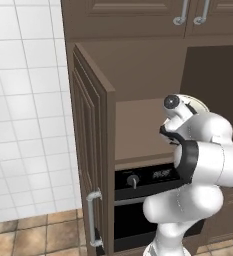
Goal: Pick both bowls and place them on the counter. Then place the cream cheese stick in one bowl and place the marshmallow in the other bowl.
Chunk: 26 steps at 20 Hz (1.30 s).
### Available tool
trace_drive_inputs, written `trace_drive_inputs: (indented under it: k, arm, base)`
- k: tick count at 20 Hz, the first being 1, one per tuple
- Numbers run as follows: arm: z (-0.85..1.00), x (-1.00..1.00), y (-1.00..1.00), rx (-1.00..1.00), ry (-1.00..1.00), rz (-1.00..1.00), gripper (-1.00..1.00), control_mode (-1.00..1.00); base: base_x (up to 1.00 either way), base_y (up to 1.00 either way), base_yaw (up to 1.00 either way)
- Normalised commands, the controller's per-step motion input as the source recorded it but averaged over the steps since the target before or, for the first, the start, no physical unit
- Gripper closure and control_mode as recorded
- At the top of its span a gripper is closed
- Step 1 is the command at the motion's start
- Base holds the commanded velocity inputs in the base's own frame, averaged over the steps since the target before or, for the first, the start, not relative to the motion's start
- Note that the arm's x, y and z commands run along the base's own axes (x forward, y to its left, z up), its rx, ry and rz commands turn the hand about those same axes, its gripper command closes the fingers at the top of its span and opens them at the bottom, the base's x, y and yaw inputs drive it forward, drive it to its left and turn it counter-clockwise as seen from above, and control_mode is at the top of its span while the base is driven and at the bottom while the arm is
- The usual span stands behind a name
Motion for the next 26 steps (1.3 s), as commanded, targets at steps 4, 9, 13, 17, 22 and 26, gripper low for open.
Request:
trace_drive_inputs:
  k: [4, 9, 13, 17, 22, 26]
  arm:
    - [0.00, -0.78, 0.03, 0.00, -0.05, 0.00, 1.00, -1.00]
    - [0.10, -0.87, 0.20, 0.00, 0.00, 0.00, 1.00, -1.00]
    - [0.37, -0.74, 0.38, 0.00, 0.02, 0.00, 1.00, -1.00]
    - [0.53, -0.60, 0.28, 0.00, 0.08, 0.01, 1.00, -1.00]
    - [0.34, -0.65, 0.16, 0.00, 0.06, 0.04, 1.00, -1.00]
    - [0.29, -0.70, 0.00, 0.00, 0.02, 0.07, 1.00, -1.00]
  base:
    - [0.00, 0.00, 0.00]
    - [0.00, 0.00, 0.00]
    - [0.00, 0.00, 0.00]
    - [0.00, 0.00, 0.00]
    - [0.00, 0.00, 0.00]
    - [0.00, 0.00, 0.00]
